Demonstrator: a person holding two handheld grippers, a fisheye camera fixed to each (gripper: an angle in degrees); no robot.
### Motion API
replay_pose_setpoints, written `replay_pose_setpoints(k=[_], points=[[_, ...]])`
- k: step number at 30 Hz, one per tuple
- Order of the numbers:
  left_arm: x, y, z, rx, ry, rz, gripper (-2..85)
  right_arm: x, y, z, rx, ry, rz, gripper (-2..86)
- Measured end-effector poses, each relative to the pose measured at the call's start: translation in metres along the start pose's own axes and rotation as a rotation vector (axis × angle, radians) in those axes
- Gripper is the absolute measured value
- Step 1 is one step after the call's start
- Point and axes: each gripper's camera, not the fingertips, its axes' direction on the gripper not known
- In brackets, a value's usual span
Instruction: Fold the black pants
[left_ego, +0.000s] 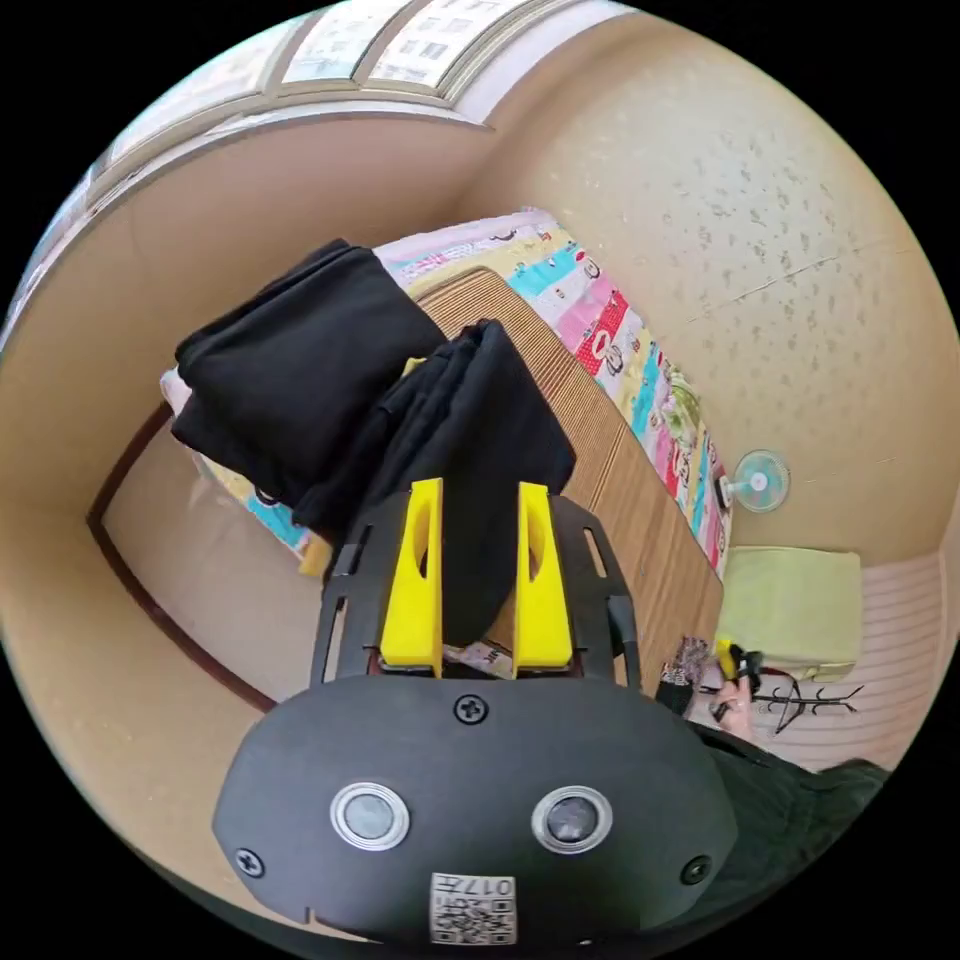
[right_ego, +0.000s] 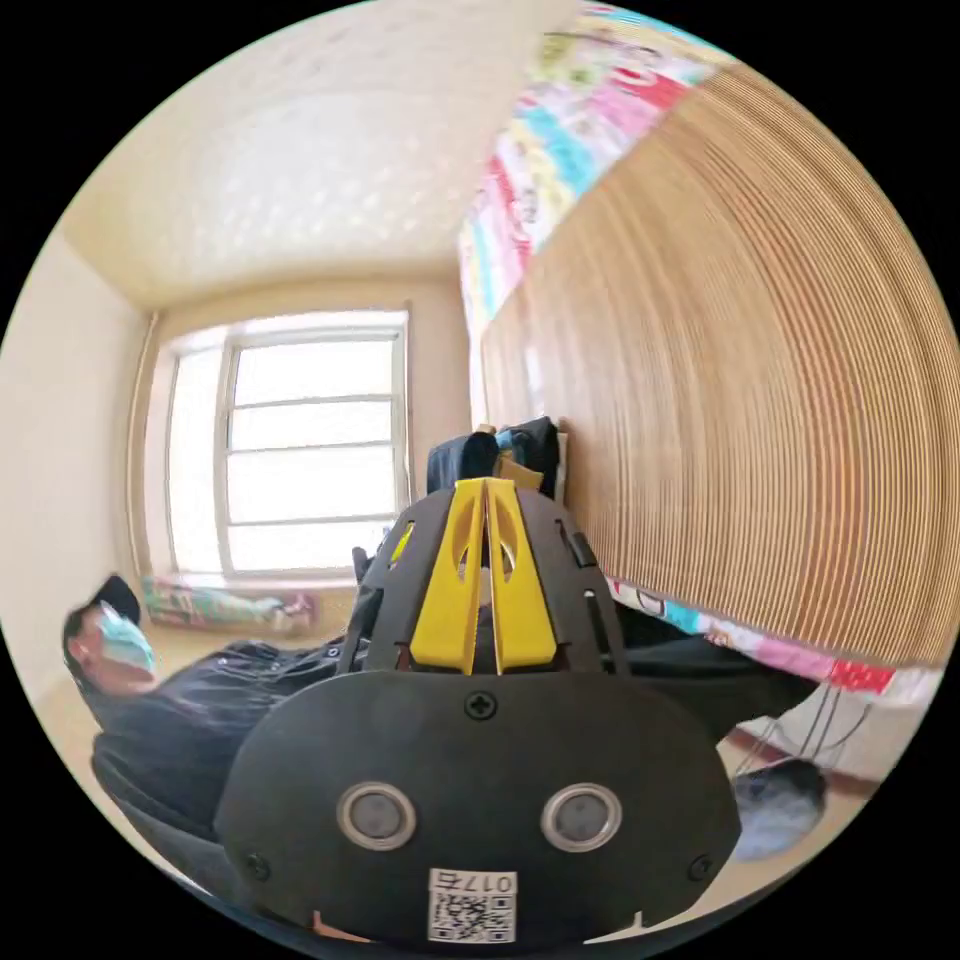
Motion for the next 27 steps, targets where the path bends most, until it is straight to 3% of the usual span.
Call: replay_pose_setpoints(k=[4,6,8,11,14,16,18,21,23,27], points=[[-0.012,-0.032,0.059,-0.227,0.007,0.02,9.2,-0.104,0.07,0.037,0.185,0.346,-0.308,0.5],[0.01,-0.03,0.071,-0.248,0.157,0.034,4.0,-0.14,0.137,0.05,0.408,0.534,-0.441,0.7],[0.059,-0.021,0.066,-0.235,0.352,0.186,3.5,-0.15,0.178,0.064,0.521,0.594,-0.549,0.9],[0.165,0.014,0.066,-0.296,0.42,0.502,3.4,-0.145,0.214,0.103,0.533,0.635,-0.709,1.5],[0.248,0.065,0.079,-0.411,0.41,0.839,4.1,-0.118,0.206,0.167,0.346,0.694,-0.721,1.8],[0.265,0.089,0.09,-0.49,0.336,0.932,5.6,-0.094,0.187,0.218,0.153,0.672,-0.68,2.4],[0.25,0.109,0.092,-0.566,0.358,0.916,7.6,-0.054,0.161,0.293,-0.087,0.632,-0.606,4.3],[0.211,0.12,0.079,-0.698,0.616,0.893,5.6,-0.014,0.14,0.385,-0.287,0.508,-0.6,8.1],[0.18,0.12,0.07,-0.723,0.679,0.805,5.8,-0.002,0.128,0.443,-0.364,0.475,-0.605,9.7],[0.097,0.108,0.028,-0.577,0.6,0.563,7.6,-0.022,0.118,0.593,-0.586,0.431,-0.779,12.9]])
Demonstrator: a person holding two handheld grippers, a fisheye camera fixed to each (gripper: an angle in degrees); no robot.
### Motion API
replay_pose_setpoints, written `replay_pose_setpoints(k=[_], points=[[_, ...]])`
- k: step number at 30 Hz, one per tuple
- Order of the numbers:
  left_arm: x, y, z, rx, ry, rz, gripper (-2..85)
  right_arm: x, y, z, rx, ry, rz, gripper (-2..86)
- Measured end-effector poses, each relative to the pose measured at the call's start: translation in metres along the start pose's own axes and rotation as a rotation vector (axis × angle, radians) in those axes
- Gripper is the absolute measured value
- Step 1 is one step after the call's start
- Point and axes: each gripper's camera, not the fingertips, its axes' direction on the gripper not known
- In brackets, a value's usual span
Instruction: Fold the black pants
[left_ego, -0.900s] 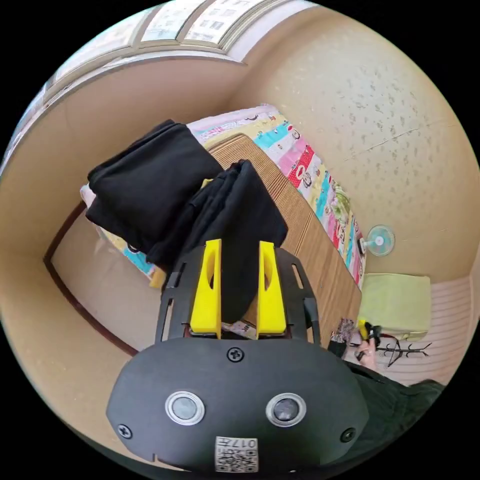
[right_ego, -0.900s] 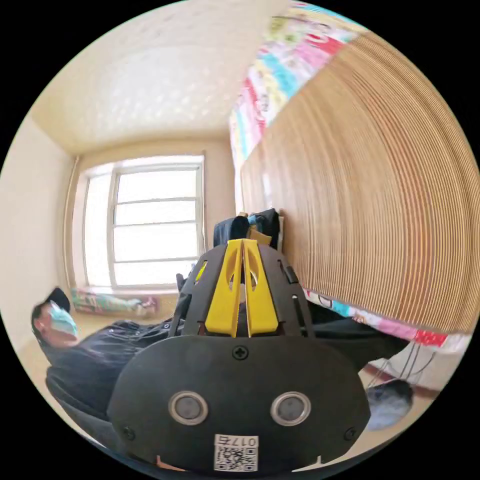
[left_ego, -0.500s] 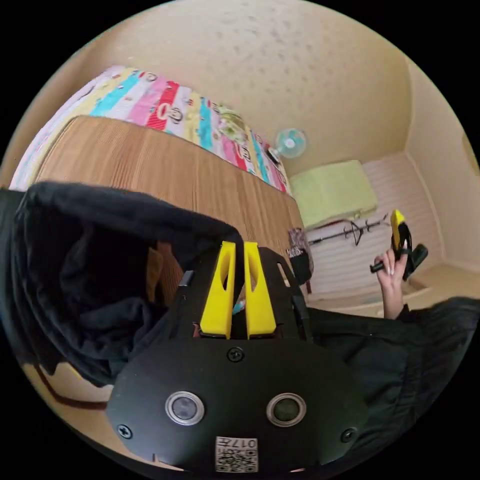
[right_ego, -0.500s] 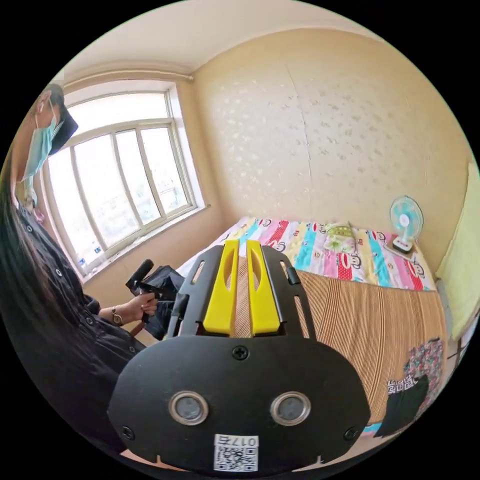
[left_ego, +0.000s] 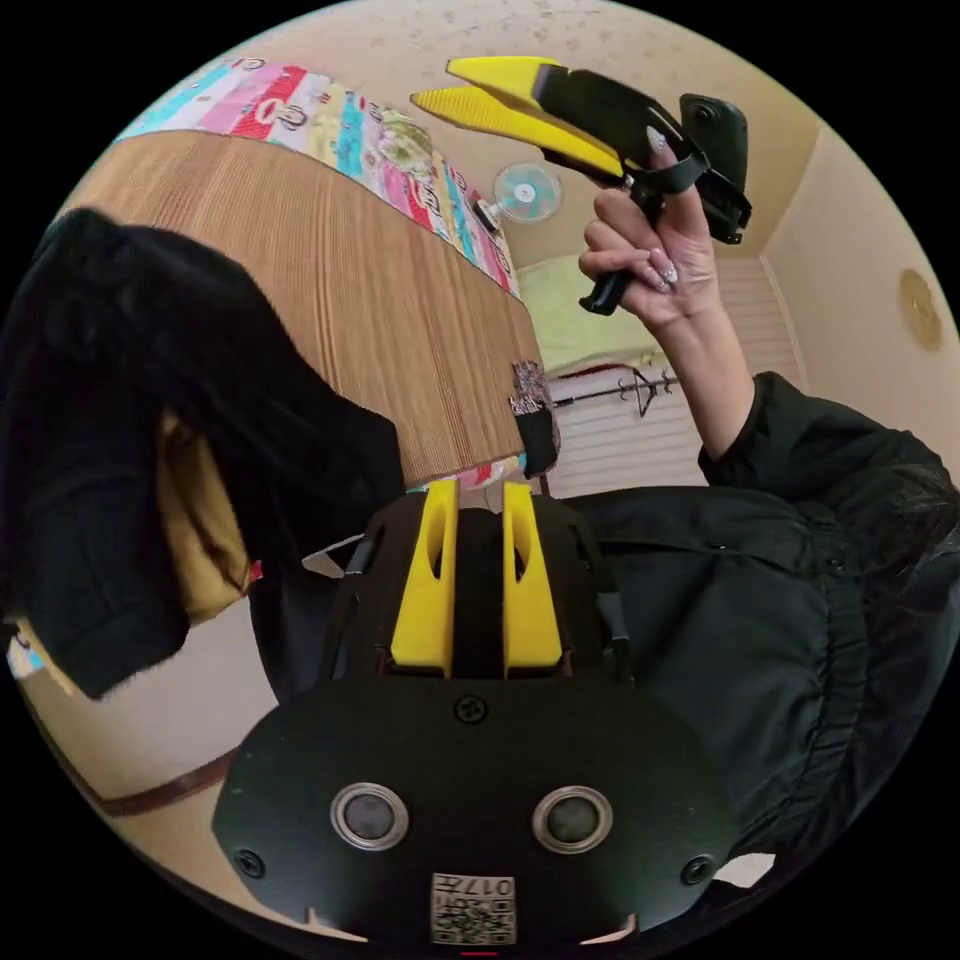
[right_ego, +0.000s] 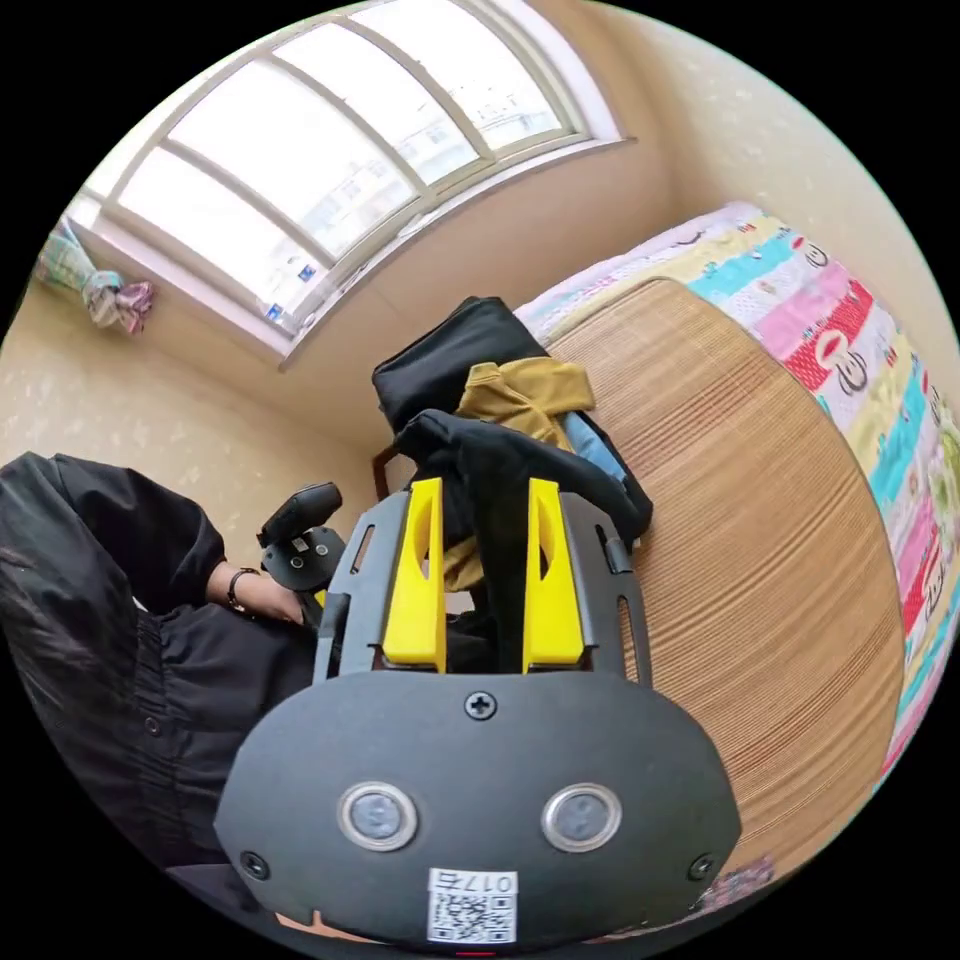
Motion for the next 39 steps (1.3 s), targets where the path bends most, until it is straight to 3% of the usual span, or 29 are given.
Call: replay_pose_setpoints(k=[5,9,10,13,15,19,25,28,30,34,39], points=[[-0.035,0.069,-0.077,0.321,-0.036,-0.276,9.3,-0.056,-0.111,0.095,-0.124,0.024,-0.219,13.8],[-0.061,0.116,-0.118,0.611,0.101,-0.434,11.3,-0.074,-0.163,0.22,-0.552,0.091,-0.293,11.9],[-0.065,0.121,-0.122,0.651,0.125,-0.452,11.3,-0.073,-0.163,0.232,-0.585,0.101,-0.294,10.8],[-0.092,0.146,-0.128,0.845,0.33,-0.589,12.9,-0.052,-0.164,0.223,-0.521,-0.008,-0.106,7.0],[-0.11,0.157,-0.122,0.933,0.459,-0.675,14.5,-0.024,-0.154,0.177,-0.408,-0.211,0.073,5.6],[-0.123,0.149,-0.112,0.881,0.365,-0.759,16.0,0.006,-0.117,0.091,-0.223,-0.444,0.195,4.1],[-0.093,0.115,-0.1,0.893,0.376,-0.504,6.7,0.021,-0.007,-0.094,0.23,-0.747,0.227,3.4],[-0.038,0.097,-0.113,0.845,0.354,-0.207,4.4,0.028,0.081,-0.207,0.649,-0.904,0.257,3.1],[0.037,0.085,-0.134,0.795,0.29,0.081,3.7,0.012,0.148,-0.299,0.891,-0.835,0.196,2.9],[0.166,0.067,-0.156,0.762,0.096,0.405,2.8,-0.047,0.225,-0.428,1.118,-0.612,0.008,2.5],[0.328,0.024,-0.155,0.804,0.258,0.83,1.7,-0.152,0.286,-0.574,1.332,-0.325,-0.301,2.6]])
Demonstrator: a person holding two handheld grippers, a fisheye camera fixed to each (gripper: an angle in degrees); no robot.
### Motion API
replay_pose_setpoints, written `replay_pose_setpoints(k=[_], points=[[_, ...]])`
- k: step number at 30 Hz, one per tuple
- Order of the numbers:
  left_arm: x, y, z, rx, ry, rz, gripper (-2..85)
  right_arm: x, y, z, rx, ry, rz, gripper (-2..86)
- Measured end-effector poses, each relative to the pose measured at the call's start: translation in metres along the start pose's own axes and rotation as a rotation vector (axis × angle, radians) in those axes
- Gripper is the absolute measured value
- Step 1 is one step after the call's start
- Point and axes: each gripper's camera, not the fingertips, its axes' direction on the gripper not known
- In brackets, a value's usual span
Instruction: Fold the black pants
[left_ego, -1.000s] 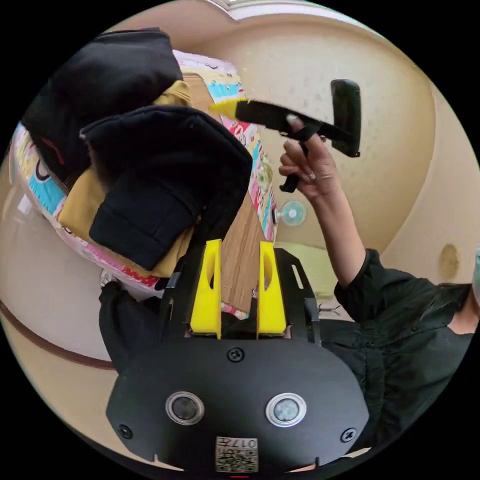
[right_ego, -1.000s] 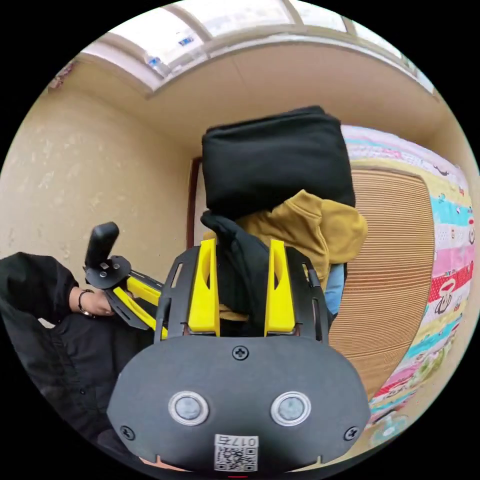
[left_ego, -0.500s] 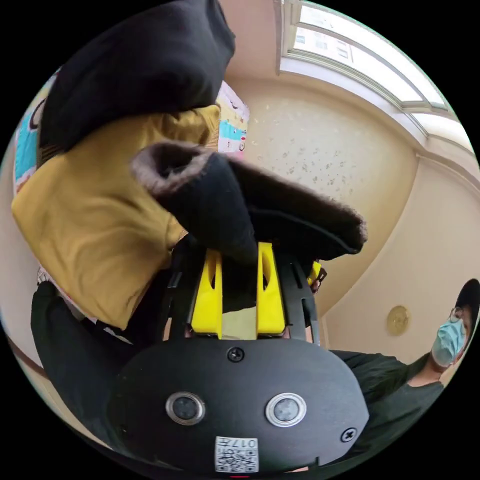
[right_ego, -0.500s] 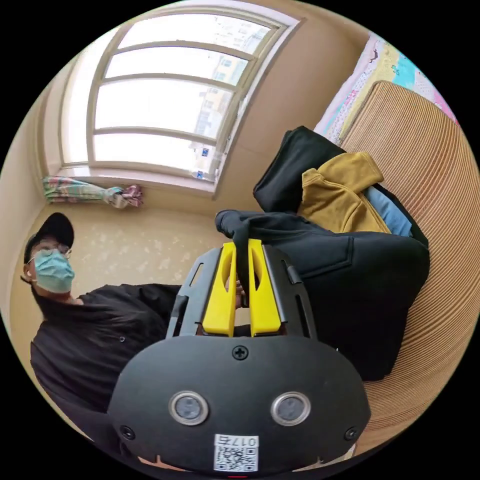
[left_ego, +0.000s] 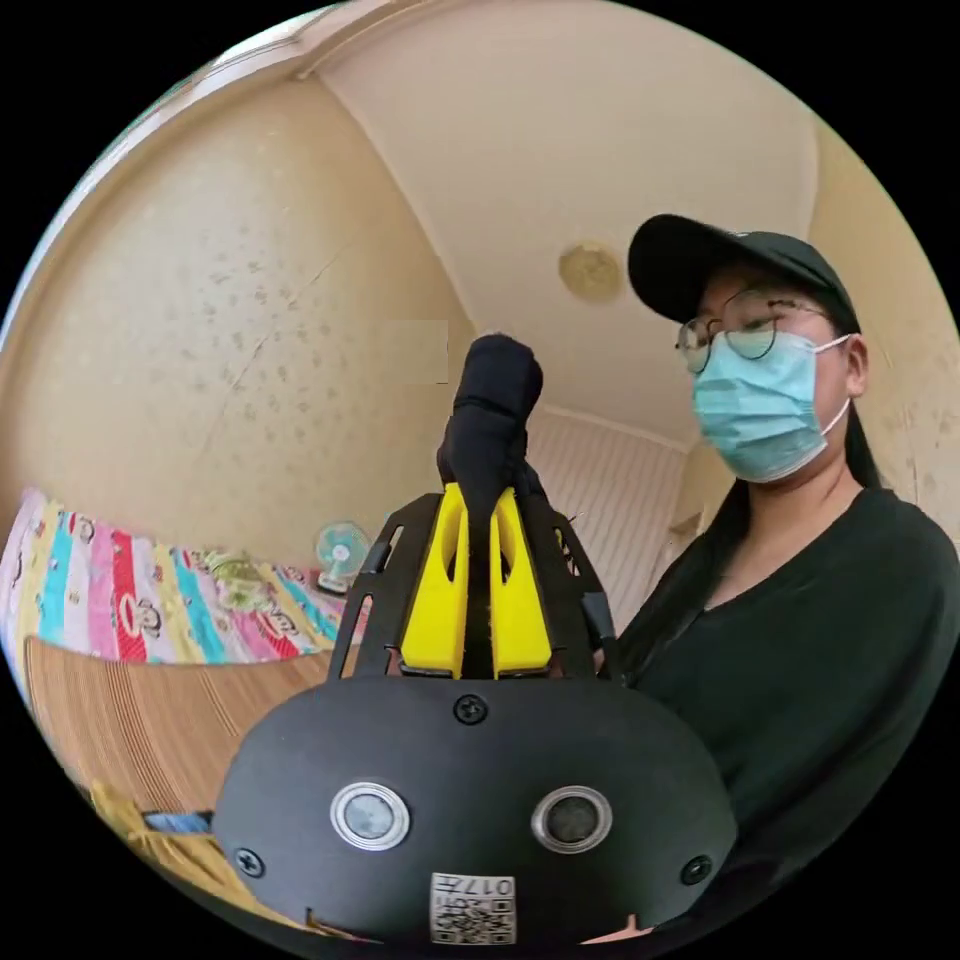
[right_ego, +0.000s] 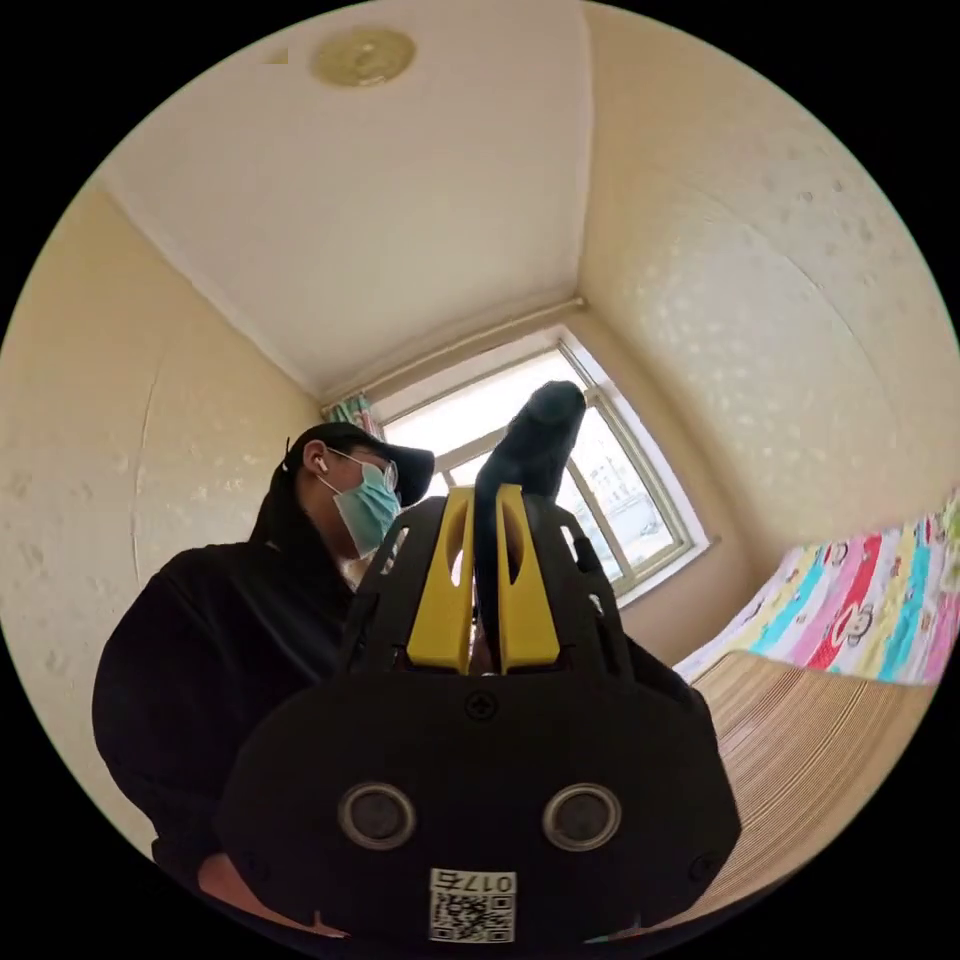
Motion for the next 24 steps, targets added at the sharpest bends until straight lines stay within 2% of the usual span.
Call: replay_pose_setpoints(k=[4,7,9,10,12,15,16,19,21,22,24], points=[[0.016,-0.062,0.073,-0.025,0.048,0.08,1.7,-0.021,-0.082,-0.024,0.026,0.222,-0.136,2.9],[-0.009,-0.11,0.161,-0.145,-0.086,0.096,2.4,0.042,-0.162,-0.029,-0.025,0.501,-0.103,3.6],[-0.082,-0.144,0.25,-0.25,-0.173,-0.06,3.9,0.151,-0.234,-0.023,-0.096,0.909,0.038,4.7],[-0.105,-0.15,0.273,-0.281,-0.199,-0.103,4.4,0.183,-0.25,-0.021,-0.122,0.996,0.078,5.0],[-0.21,-0.153,0.358,-0.418,-0.385,-0.244,6.6,0.304,-0.281,-0.032,-0.21,1.207,0.303,6.8],[-0.304,-0.096,0.376,-0.483,-0.643,-0.439,7.4,0.377,-0.254,-0.067,-0.224,1.232,0.544,7.1],[-0.316,-0.079,0.374,-0.49,-0.649,-0.452,7.6,0.385,-0.244,-0.072,-0.238,1.21,0.554,7.1],[-0.368,0.034,0.36,-0.634,-0.639,-0.495,7.9,0.428,-0.161,-0.089,-0.486,1.059,0.601,7.2],[-0.407,0.157,0.338,-0.823,-0.688,-0.607,9.4,0.455,-0.06,-0.111,-0.73,1.01,0.73,7.4],[-0.416,0.19,0.331,-0.877,-0.694,-0.642,9.8,0.458,-0.033,-0.118,-0.773,0.993,0.768,7.4],[-0.442,0.315,0.304,-1.073,-0.662,-0.797,11.7,0.463,0.069,-0.151,-0.871,0.89,0.992,7.5]])
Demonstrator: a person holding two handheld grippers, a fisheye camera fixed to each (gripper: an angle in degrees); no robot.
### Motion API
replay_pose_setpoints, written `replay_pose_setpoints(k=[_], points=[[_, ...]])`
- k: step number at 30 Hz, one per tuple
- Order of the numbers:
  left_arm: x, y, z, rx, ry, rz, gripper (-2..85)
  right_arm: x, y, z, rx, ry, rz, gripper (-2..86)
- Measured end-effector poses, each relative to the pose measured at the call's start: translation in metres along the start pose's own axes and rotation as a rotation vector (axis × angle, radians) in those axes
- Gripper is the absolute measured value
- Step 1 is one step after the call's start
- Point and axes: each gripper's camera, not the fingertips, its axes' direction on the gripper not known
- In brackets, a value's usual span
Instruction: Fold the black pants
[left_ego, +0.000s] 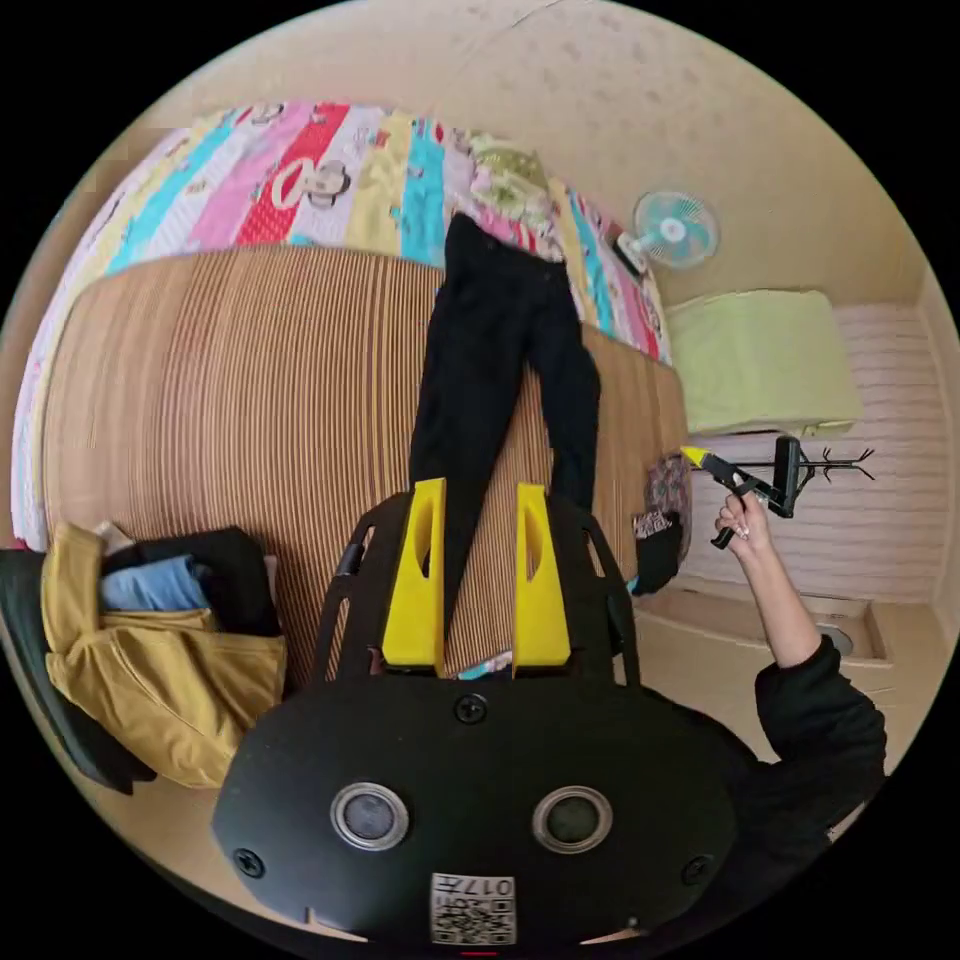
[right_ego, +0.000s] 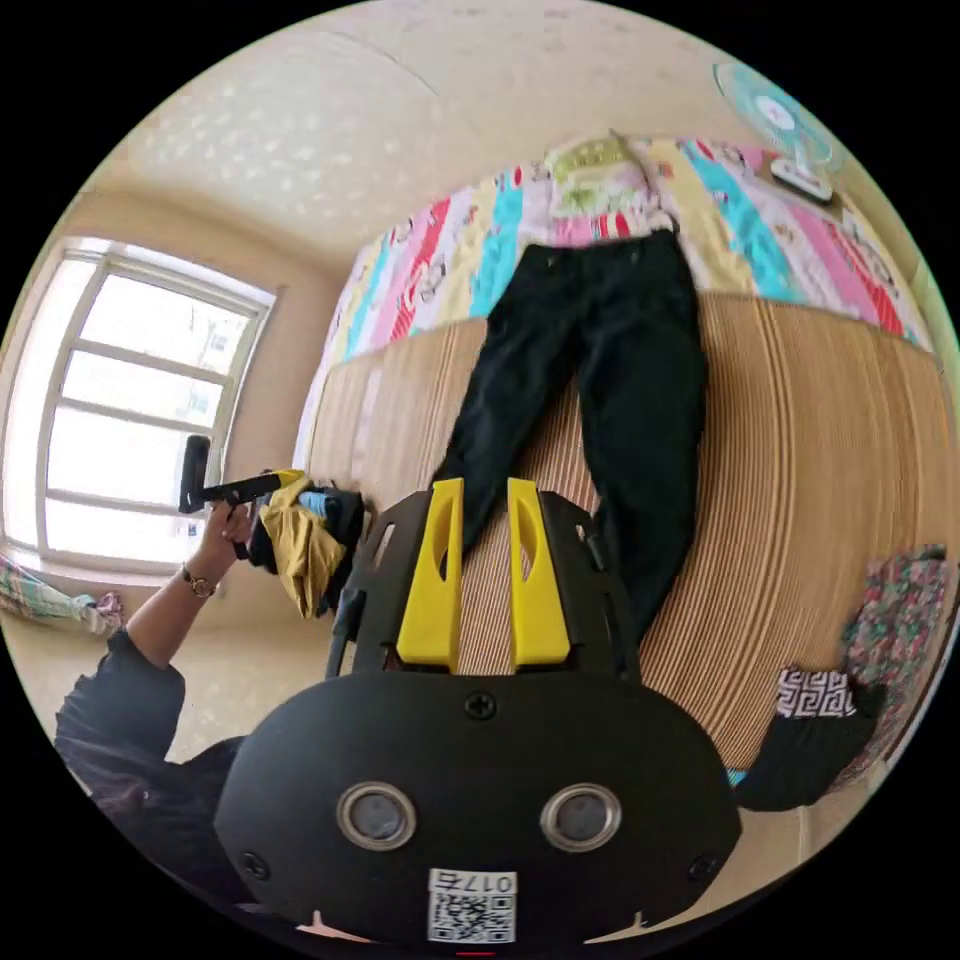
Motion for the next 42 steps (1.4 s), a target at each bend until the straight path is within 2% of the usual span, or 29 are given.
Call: replay_pose_setpoints(k=[3,6,8,10,11,12,14,16,19,22,24,25,31,35,37,40,41,42], points=[[-0.059,0.035,0.106,-0.193,0.009,-0.053,12.7,0.041,0.044,0.066,-0.133,-0.15,0.087,7.7],[-0.104,0.064,0.173,-0.29,-0.074,-0.141,11.9,0.047,0.078,0.083,-0.154,-0.144,0.092,7.7],[-0.122,0.082,0.2,-0.333,-0.093,-0.146,4.9,0.054,0.097,0.072,-0.137,-0.135,0.129,7.6],[-0.133,0.102,0.2,-0.232,-0.031,-0.179,3.1,0.052,0.114,0.043,-0.105,-0.023,0.072,7.2],[-0.142,0.116,0.199,-0.169,0.066,-0.26,2.2,0.045,0.128,0.02,-0.071,0.136,0.019,6.9],[-0.149,0.131,0.202,-0.16,0.16,-0.329,1.4,0.045,0.143,-0.002,-0.042,0.284,0.037,7.3],[-0.151,0.15,0.209,-0.185,0.229,-0.348,0.7,0.057,0.166,-0.033,-0.025,0.377,0.112,8.5],[-0.154,0.165,0.206,-0.197,0.233,-0.393,0.2,0.078,0.186,-0.053,-0.045,0.378,0.194,10.2],[-0.159,0.181,0.19,-0.215,0.173,-0.468,0.1,0.113,0.207,-0.041,-0.266,0.186,0.239,12.6],[-0.152,0.183,0.162,-0.18,0.168,-0.419,2.7,0.101,0.217,-0.062,-0.273,0.2,0.19,11.1],[-0.139,0.169,0.134,-0.115,0.205,-0.374,4.8,0.094,0.225,-0.082,-0.323,-0.007,0.165,5.0],[-0.134,0.163,0.128,-0.104,0.218,-0.361,5.0,0.093,0.228,-0.088,-0.331,-0.029,0.177,4.7],[-0.037,0.061,0.11,-0.147,0.343,-0.056,11.1,0.024,0.276,-0.205,-0.221,0.14,-0.005,3.3],[0.052,-0.001,0.134,-0.265,0.263,0.141,17.2,-0.021,0.286,-0.267,-0.13,0.062,-0.132,3.2],[0.079,-0.019,0.158,-0.345,0.249,0.22,17.0,-0.034,0.276,-0.279,-0.131,-0.023,-0.203,3.2],[0.098,-0.029,0.204,-0.522,0.093,0.271,8.9,-0.034,0.254,-0.29,-0.165,-0.171,-0.268,3.6],[0.095,-0.027,0.21,-0.524,0.0,0.264,5.6,-0.023,0.245,-0.289,-0.254,-0.201,-0.3,3.9],[0.087,-0.025,0.206,-0.492,0.001,0.248,4.4,-0.005,0.237,-0.284,-0.387,-0.233,-0.335,4.3]])
